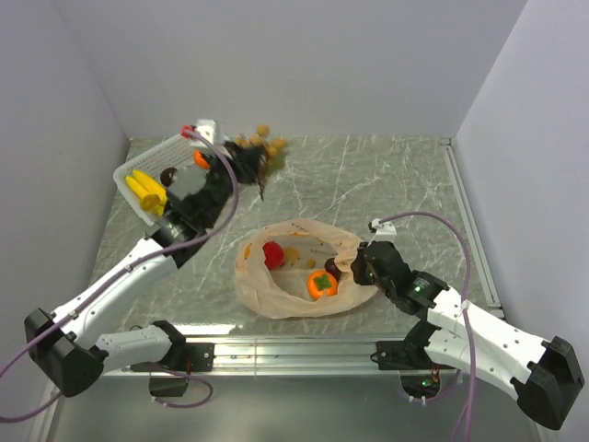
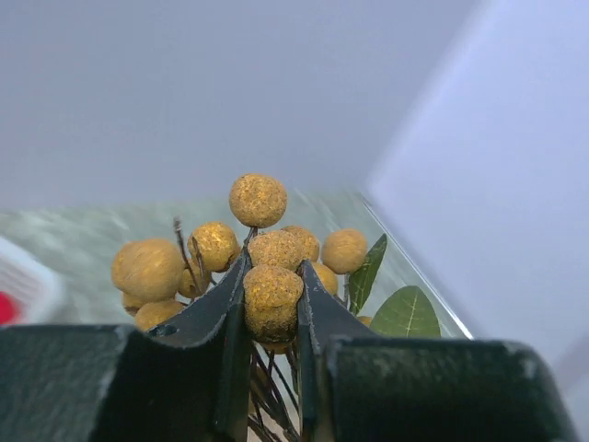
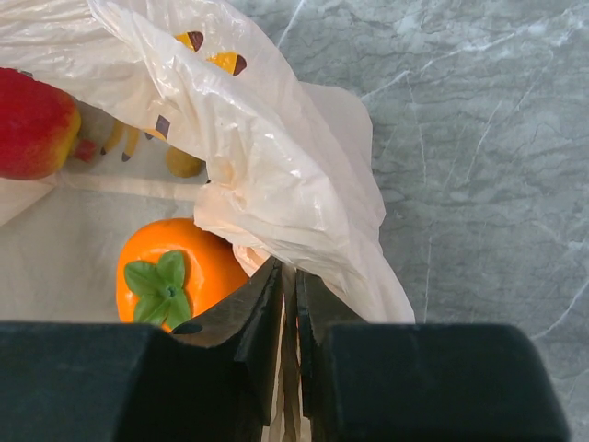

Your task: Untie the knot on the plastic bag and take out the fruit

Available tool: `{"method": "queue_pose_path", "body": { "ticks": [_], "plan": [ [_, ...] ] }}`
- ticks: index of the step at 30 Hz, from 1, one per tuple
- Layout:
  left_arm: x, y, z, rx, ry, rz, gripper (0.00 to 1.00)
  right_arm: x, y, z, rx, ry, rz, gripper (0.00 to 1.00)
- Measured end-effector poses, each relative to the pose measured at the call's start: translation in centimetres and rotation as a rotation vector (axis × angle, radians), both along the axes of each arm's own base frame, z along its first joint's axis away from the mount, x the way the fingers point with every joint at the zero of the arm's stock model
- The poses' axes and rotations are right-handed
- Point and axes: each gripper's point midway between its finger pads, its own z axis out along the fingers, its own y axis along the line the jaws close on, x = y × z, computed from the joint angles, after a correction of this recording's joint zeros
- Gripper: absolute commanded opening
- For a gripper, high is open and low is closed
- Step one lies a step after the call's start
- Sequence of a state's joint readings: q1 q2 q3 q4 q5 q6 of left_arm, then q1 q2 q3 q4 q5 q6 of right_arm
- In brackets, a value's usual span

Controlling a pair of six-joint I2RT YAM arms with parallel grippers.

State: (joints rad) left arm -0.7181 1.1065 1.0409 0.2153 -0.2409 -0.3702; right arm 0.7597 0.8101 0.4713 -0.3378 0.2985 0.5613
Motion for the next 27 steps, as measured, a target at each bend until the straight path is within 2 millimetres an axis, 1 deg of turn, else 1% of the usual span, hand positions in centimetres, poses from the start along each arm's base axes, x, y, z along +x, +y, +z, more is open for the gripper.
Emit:
{"method": "queue_pose_path", "body": {
  "ticks": [2, 3, 4, 5, 7, 8, 9, 10, 11, 13, 14, 15, 16, 17, 18, 19, 20, 21, 22, 23, 25, 27],
  "plan": [
    [2.4, 2.7, 1.6, -0.011, -0.024, 0.111, 0.01, -0.1, 0.0, 0.2, 0.004, -0.003, 0.002, 0.18],
    [3.9, 4.6, 2.2, -0.010, -0.032, 0.181, 0.01, -0.1, 0.0, 0.2, 0.004, -0.004, 0.002, 0.18],
    [5.1, 6.1, 2.5, -0.008, -0.038, 0.236, 0.01, -0.2, -0.1, 0.2, 0.005, -0.005, 0.002, 0.18],
    [6.1, 7.5, 2.6, -0.001, -0.038, 0.284, 0.01, -0.2, -0.1, 0.3, 0.006, -0.006, 0.003, 0.18],
    [8.6, 10.8, 1.7, 0.017, -0.016, 0.389, 0.01, -0.3, -0.2, 0.3, 0.006, -0.007, 0.002, 0.18],
    [9.8, 12.3, 0.9, 0.028, 0.001, 0.434, 0.01, -0.3, -0.2, 0.4, 0.007, -0.007, 0.003, 0.18],
    [11.4, 14.1, -0.3, 0.043, 0.029, 0.483, 0.03, -0.3, -0.2, 0.4, 0.007, -0.007, 0.004, 0.18],
    [12.4, 15.5, -1.3, 0.054, 0.049, 0.518, 0.04, -0.4, -0.2, 0.4, 0.007, -0.008, 0.004, 0.18],
    [13.7, 17.2, -2.8, 0.069, 0.081, 0.559, 0.05, -0.4, -0.2, 0.5, 0.008, -0.008, 0.004, 0.18],
    [16.1, 20.6, -6.7, 0.101, 0.167, 0.638, 0.07, -0.4, -0.3, 0.5, 0.009, -0.009, 0.004, 0.18],
    [17.0, 21.9, -8.3, 0.111, 0.204, 0.665, 0.08, -0.5, -0.3, 0.5, 0.010, -0.009, 0.003, 0.18],
    [17.9, 23.1, -10.2, 0.121, 0.249, 0.690, 0.15, -0.5, -0.3, 0.5, 0.011, -0.008, 0.002, 0.18],
    [18.6, 24.0, -11.6, 0.129, 0.282, 0.709, 0.21, -0.5, -0.3, 0.5, 0.010, -0.007, 0.002, 0.18],
    [19.2, 24.9, -13.2, 0.139, 0.321, 0.726, 0.28, -0.6, -0.4, 0.5, 0.011, -0.007, 0.002, 0.18],
    [19.7, 25.6, -14.9, 0.151, 0.362, 0.736, 0.49, -0.6, -0.4, 0.5, 0.010, -0.004, 0.000, 0.18],
    [19.9, 26.2, -16.2, 0.160, 0.398, 0.741, 0.61, -0.6, -0.4, 0.5, 0.011, -0.004, 0.000, 0.19],
    [20.1, 26.6, -17.3, 0.159, 0.432, 0.742, 0.71, -0.6, -0.4, 0.5, 0.011, -0.004, 0.001, 0.20],
    [20.1, 26.9, -18.1, 0.162, 0.458, 0.740, 0.90, -0.6, -0.4, 0.5, 0.011, -0.004, 0.001, 0.21],
    [20.0, 27.0, -18.4, 0.158, 0.471, 0.738, 0.96, -0.6, -0.4, 0.5, 0.012, -0.004, 0.001, 0.21],
    [19.9, 27.0, -18.7, 0.151, 0.486, 0.733, 0.99, -0.6, -0.4, 0.5, 0.011, -0.004, 0.002, 0.21],
    [19.6, 26.6, -18.2, 0.120, 0.488, 0.717, 0.99, -0.6, -0.4, 0.5, 0.011, -0.004, 0.002, 0.21],
    [19.1, 26.3, -17.1, 0.096, 0.483, 0.704, 0.99, -0.7, -0.4, 0.5, 0.009, -0.003, 0.002, 0.21]
  ]
}}
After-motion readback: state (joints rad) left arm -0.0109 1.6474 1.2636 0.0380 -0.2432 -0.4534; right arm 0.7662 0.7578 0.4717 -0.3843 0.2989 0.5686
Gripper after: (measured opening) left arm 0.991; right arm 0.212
